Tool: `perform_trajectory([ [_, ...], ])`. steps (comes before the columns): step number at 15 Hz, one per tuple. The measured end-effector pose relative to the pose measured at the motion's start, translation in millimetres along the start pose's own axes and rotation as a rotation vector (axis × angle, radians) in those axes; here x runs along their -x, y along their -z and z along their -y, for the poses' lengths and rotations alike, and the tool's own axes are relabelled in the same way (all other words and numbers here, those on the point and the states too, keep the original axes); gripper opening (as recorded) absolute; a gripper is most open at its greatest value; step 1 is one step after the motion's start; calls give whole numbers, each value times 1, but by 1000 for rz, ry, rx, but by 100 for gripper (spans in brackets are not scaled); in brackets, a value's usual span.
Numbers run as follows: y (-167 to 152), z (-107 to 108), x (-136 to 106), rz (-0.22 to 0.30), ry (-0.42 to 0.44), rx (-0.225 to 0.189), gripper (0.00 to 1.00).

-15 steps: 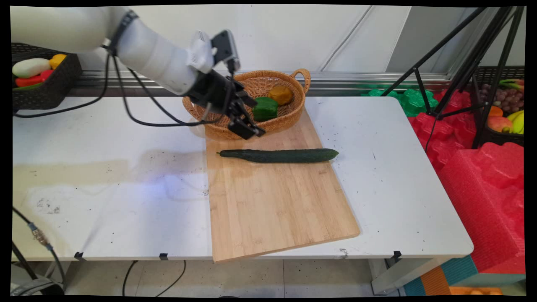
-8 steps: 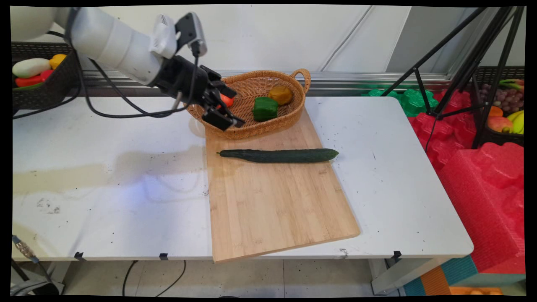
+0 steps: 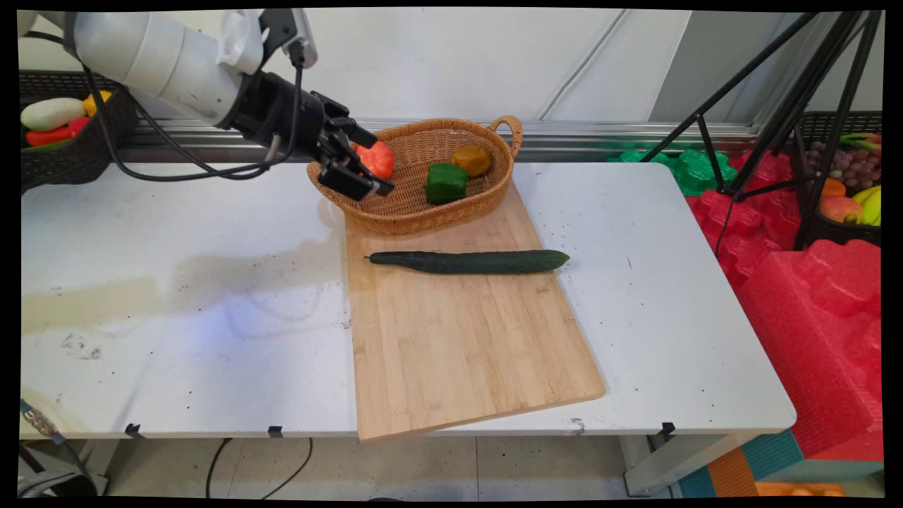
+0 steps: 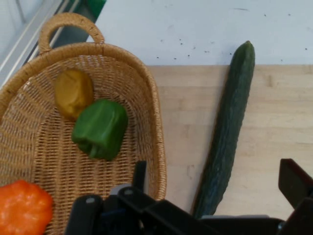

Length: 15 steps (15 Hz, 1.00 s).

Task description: Pick up the potato from the vegetable basket

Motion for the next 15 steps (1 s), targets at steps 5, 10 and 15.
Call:
perform_trajectory([
  [5,8,5,-12,-3,46,-44,100],
  [10,7,16,-42,-4,86,-116,100],
  [15,-12,35,-78,26,108,-178,100],
])
